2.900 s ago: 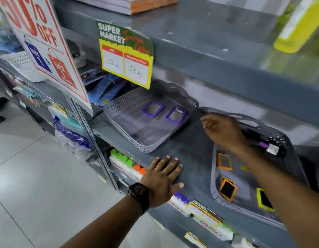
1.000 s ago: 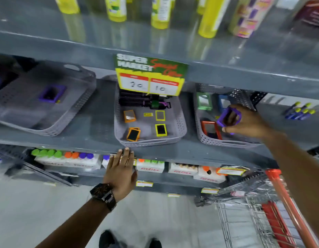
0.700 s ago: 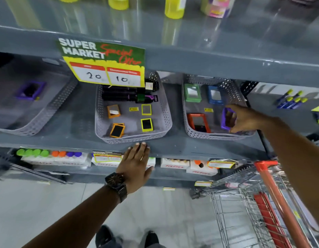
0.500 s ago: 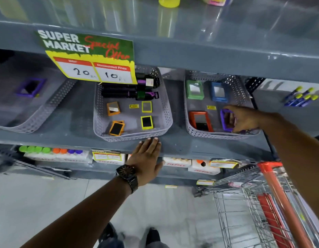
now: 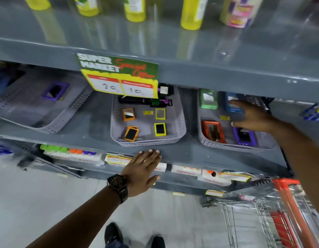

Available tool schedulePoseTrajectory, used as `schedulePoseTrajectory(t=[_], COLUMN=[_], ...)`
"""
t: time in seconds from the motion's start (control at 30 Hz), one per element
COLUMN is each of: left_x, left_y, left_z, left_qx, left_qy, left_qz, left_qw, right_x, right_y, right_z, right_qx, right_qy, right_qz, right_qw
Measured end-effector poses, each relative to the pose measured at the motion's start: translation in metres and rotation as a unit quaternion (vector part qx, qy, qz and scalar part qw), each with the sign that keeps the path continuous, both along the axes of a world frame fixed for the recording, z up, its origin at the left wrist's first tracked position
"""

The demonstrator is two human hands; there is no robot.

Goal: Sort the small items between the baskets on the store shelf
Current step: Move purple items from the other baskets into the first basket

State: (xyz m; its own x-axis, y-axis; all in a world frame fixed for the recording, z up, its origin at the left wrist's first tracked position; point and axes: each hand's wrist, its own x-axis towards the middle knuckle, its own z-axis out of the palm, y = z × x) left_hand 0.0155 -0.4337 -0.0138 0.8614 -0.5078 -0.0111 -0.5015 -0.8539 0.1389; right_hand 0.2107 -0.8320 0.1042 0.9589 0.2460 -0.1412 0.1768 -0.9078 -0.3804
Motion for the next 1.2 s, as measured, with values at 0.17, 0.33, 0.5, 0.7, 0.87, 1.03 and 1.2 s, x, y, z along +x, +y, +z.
schedulePoseTrajectory(t=[0.17,0.33,0.5,0.7,0.87,1.03,1.2], left_x=[-0.014,-0.015,0.01,0.055,0.075,0.084,0.083], left_y=[0.057,0.119,0.182,0.217,0.237,0.243,0.244], left_z=[0.004,0.004,-0.001,-0.004,-0.015,-0.022,-0.021], left_qx=[-0.004,-0.013,-0.026,-0.033,-0.072,-0.002,0.005], left_qy=[0.016,0.017,0.018,-0.014,-0.068,-0.071,-0.075], left_qz=[0.037,0.125,0.212,0.201,0.186,0.174,0.173], left_qw=[0.999,0.992,0.977,0.979,0.977,0.982,0.982], right_x=[0.002,0.005,0.005,0.03,0.058,0.089,0.111], right_y=[0.107,0.231,0.366,0.493,0.584,0.652,0.689], right_z=[0.022,0.03,0.028,0.009,-0.015,-0.036,-0.053], right_qx=[0.038,0.057,0.225,0.176,0.111,0.026,-0.001], right_qy=[-0.059,-0.009,-0.056,-0.078,-0.069,-0.035,0.026], right_qz=[-0.036,0.045,0.208,0.27,0.29,0.32,0.29], right_qw=[0.997,0.997,0.95,0.943,0.948,0.946,0.957])
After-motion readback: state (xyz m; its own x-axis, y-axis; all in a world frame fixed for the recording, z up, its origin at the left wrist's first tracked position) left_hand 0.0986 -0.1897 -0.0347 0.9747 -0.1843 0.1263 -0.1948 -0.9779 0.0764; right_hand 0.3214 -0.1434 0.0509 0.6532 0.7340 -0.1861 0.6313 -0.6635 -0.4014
